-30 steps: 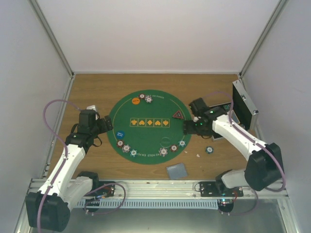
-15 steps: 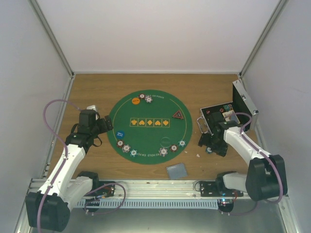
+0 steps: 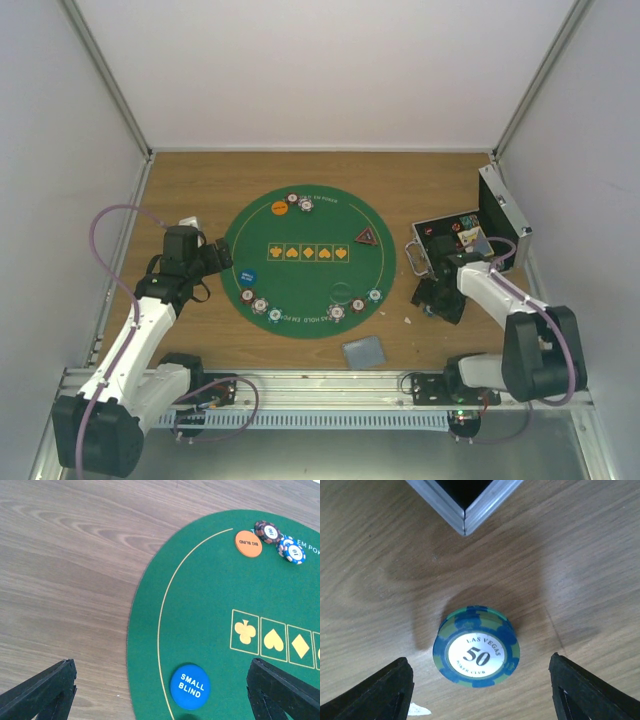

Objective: Distribute texas hold em gaming equipment

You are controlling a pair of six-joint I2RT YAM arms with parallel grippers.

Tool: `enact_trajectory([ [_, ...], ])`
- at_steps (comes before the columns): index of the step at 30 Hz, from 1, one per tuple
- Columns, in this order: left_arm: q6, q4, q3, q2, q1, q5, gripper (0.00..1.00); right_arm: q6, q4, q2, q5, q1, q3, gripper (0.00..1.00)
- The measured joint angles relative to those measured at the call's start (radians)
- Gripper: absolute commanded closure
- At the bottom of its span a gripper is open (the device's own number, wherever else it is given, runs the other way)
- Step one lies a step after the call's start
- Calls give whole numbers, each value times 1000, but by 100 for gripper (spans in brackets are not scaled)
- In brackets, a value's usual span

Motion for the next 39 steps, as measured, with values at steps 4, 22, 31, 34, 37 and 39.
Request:
enact_trajectory([
  [4,0,0,0,0,0,-3,6,-3,32,26,-3,0,-11,32],
  [22,0,0,0,0,-6,-5,6,-10,74,46,-7,-11,-29,46],
  [31,0,-1,0,-3,-8,-13,6,-12,75,53,-15,-15,-29,50],
  [34,-1,-1,0,-5,-8,-14,6,-14,76,58,-18,-17,-29,54],
  [37,-1,-1,0,-6,-9,-16,6,-16,78,63,-19,-17,-30,58],
  [39,-1,-1,0,-6,-12,-16,6,-16,78,64,-19,-17,-30,61],
])
